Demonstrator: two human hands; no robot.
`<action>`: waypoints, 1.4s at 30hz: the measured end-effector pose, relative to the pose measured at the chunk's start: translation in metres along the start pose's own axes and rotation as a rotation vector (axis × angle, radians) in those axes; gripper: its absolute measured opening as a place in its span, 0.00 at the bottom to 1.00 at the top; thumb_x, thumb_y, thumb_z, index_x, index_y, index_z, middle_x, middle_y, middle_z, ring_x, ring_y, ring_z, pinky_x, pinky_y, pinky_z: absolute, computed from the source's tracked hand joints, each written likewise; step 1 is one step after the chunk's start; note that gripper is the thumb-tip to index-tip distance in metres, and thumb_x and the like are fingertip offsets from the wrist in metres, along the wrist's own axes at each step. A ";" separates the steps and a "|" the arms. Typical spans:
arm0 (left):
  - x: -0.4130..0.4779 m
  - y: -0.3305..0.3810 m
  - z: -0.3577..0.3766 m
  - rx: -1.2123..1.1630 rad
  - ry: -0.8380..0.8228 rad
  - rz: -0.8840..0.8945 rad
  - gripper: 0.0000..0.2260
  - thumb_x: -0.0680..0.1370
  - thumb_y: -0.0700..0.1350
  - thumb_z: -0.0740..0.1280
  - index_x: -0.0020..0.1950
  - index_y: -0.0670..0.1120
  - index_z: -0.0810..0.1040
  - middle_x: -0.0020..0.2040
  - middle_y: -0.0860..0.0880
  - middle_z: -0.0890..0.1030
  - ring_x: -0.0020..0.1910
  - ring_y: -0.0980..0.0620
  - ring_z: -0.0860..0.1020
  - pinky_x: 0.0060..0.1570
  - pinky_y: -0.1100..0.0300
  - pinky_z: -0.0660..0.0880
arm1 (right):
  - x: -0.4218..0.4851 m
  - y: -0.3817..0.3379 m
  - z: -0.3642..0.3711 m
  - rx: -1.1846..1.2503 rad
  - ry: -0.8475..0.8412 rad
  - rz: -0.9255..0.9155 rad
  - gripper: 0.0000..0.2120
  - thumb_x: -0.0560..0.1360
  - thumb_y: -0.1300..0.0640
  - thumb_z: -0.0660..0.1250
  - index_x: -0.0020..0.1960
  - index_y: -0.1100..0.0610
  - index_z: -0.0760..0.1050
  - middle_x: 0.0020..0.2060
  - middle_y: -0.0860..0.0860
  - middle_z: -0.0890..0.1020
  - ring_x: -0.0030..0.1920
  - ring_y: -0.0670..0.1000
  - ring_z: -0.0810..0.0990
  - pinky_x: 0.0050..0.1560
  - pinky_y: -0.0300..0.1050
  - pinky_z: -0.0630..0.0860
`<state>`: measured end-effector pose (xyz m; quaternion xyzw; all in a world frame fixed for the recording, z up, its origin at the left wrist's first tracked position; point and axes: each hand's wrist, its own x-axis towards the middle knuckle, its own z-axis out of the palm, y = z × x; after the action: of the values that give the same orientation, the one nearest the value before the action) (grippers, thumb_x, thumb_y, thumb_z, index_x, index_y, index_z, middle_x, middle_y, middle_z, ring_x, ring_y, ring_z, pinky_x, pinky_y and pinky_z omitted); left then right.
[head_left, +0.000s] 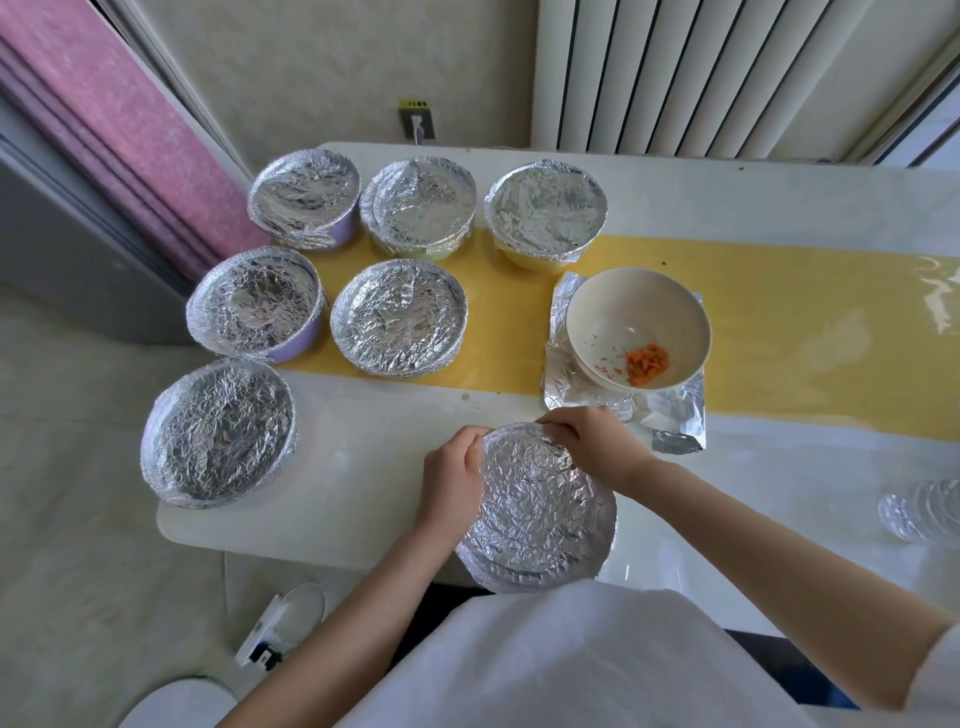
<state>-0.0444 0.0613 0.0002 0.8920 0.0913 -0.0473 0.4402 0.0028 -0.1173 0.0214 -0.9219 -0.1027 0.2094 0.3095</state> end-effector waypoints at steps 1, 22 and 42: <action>-0.001 0.000 0.000 0.010 -0.003 0.010 0.11 0.80 0.36 0.58 0.54 0.42 0.80 0.30 0.55 0.72 0.26 0.60 0.68 0.29 0.70 0.63 | 0.000 0.000 0.001 -0.026 0.011 -0.012 0.12 0.80 0.60 0.60 0.57 0.59 0.79 0.48 0.54 0.84 0.49 0.55 0.80 0.46 0.38 0.68; -0.008 0.009 0.002 0.097 -0.018 0.036 0.10 0.80 0.37 0.58 0.53 0.41 0.78 0.36 0.44 0.79 0.34 0.46 0.74 0.35 0.56 0.67 | 0.008 -0.024 -0.005 -0.247 -0.190 -0.066 0.23 0.72 0.73 0.55 0.63 0.58 0.73 0.53 0.58 0.80 0.47 0.55 0.78 0.43 0.43 0.71; -0.013 0.011 0.002 0.111 0.016 0.086 0.09 0.80 0.37 0.59 0.54 0.41 0.78 0.39 0.42 0.81 0.36 0.43 0.78 0.34 0.61 0.64 | 0.001 -0.026 0.003 -0.297 -0.225 -0.190 0.28 0.72 0.73 0.54 0.68 0.55 0.68 0.58 0.55 0.78 0.54 0.55 0.78 0.50 0.45 0.74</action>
<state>-0.0548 0.0513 0.0100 0.9185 0.0534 -0.0262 0.3910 0.0007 -0.0949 0.0343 -0.9144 -0.2528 0.2632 0.1754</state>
